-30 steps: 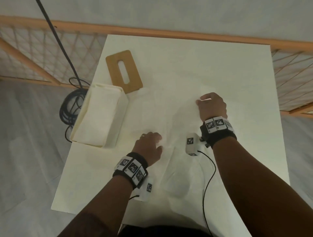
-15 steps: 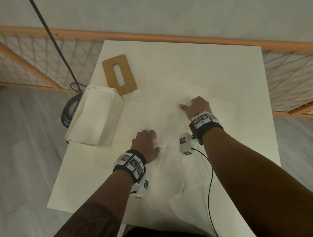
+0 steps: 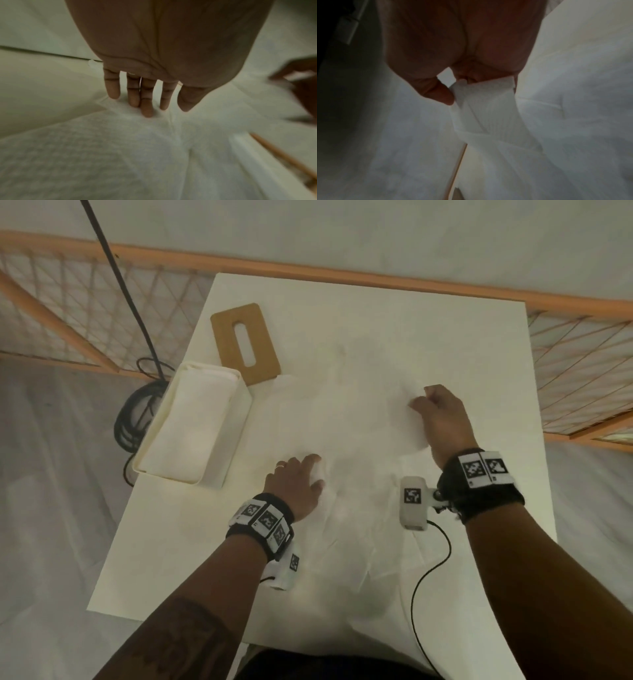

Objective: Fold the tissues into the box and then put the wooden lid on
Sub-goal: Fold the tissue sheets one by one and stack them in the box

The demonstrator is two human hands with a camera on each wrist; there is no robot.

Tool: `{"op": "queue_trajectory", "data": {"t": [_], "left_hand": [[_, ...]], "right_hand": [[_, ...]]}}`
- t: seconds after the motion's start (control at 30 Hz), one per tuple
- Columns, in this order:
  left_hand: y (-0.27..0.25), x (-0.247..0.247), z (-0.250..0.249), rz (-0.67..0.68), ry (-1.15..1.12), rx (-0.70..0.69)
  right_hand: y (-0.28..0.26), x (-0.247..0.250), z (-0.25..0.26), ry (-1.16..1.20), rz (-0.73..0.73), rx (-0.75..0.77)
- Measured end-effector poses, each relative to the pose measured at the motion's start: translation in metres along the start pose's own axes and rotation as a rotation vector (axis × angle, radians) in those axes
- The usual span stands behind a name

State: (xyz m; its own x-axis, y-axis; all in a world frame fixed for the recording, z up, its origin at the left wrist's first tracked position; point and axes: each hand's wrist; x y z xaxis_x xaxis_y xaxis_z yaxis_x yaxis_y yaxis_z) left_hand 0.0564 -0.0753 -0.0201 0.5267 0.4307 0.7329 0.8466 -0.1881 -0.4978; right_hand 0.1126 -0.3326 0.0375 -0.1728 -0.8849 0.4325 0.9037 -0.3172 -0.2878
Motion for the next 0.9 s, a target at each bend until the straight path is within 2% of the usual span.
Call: {"op": "queue_trajectory", "data": {"t": [0.07,0.17,0.27,0.33,0.4,0.47,0.5,0.53,0.63,0.7,0.8,0.83,0.9], "left_hand": [[0.008,0.009,-0.002,0.018,-0.123,0.088],[0.017,0.021,-0.007,-0.001,-0.272,0.158],[0.016,0.033,-0.023,-0.054,-0.382,0.083],[0.013,0.035,-0.039,-0.018,-0.649,0.009],[0.013,0.03,-0.052,0.084,-0.929,-0.006],[0.016,0.019,-0.062,0.148,-1.021,0.039],[0.02,0.012,-0.066,0.154,-0.984,0.048],[0.024,0.005,-0.07,0.143,-0.911,0.056],[0.037,-0.014,-0.077,0.075,-0.82,0.045],[0.042,-0.021,-0.078,0.045,-0.869,0.029],[0.042,-0.025,-0.075,-0.047,-0.806,0.039],[0.041,-0.026,-0.073,-0.092,-0.731,0.056],[0.04,-0.031,-0.068,-0.174,-0.527,0.074]], "right_hand": [[-0.017,0.02,0.001,0.15,0.077,-0.017],[-0.037,0.049,0.001,0.19,0.16,-0.004],[-0.043,0.067,-0.009,0.257,0.329,-0.049],[-0.041,0.072,-0.02,0.261,0.472,-0.165],[-0.03,0.072,-0.04,0.036,0.539,-0.235],[-0.016,0.072,-0.064,-0.53,0.468,-0.171],[-0.011,0.073,-0.076,-0.721,0.383,-0.128],[-0.008,0.075,-0.083,-0.784,0.313,-0.111],[-0.007,0.081,-0.092,-0.725,0.214,-0.029],[-0.007,0.084,-0.093,-0.642,0.227,0.02],[-0.008,0.081,-0.093,-0.595,0.252,0.048],[-0.009,0.079,-0.094,-0.642,0.206,0.067],[-0.016,0.076,-0.096,-0.798,-0.066,0.079]]}}
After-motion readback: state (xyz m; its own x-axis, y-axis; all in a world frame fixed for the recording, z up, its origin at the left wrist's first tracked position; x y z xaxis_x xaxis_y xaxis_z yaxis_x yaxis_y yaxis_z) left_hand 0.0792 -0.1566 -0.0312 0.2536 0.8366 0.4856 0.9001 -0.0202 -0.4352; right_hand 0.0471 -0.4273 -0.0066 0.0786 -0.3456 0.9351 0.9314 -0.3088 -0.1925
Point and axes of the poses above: each hand's wrist, its own y-axis towards the middle knuckle, its own x-axis out of the back of the hand, z = x × y, and after that the axes turned 11 degrees about -y, right-handed
